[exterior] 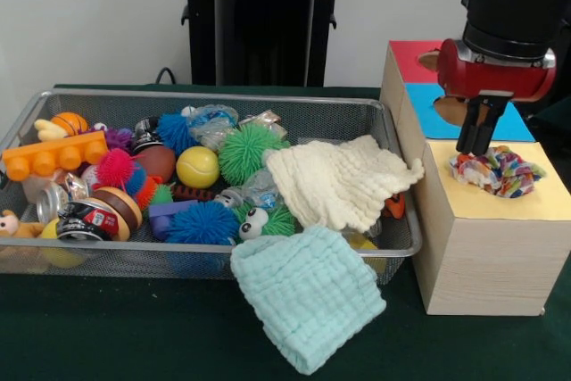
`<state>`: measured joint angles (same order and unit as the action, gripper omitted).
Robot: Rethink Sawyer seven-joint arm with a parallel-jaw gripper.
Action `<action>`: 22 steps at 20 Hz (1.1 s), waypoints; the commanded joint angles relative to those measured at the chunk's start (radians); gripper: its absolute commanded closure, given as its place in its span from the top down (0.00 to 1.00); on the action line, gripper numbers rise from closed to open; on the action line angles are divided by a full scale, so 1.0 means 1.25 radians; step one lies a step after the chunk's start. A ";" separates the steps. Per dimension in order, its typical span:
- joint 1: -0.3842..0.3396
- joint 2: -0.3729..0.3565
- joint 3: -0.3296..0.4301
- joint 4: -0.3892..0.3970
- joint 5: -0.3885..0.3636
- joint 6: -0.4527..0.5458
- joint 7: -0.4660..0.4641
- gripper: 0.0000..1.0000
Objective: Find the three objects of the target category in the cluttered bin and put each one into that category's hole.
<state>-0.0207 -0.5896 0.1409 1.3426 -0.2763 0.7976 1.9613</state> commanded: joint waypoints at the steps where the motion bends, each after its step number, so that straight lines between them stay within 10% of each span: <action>1: 0.014 0.033 0.004 0.055 -0.016 -0.013 0.059 0.00; 22: 0.055 0.094 -0.036 0.040 -0.030 -0.101 0.100 0.00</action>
<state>0.0480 -0.5621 0.0972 1.3420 -0.2812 0.7531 1.9613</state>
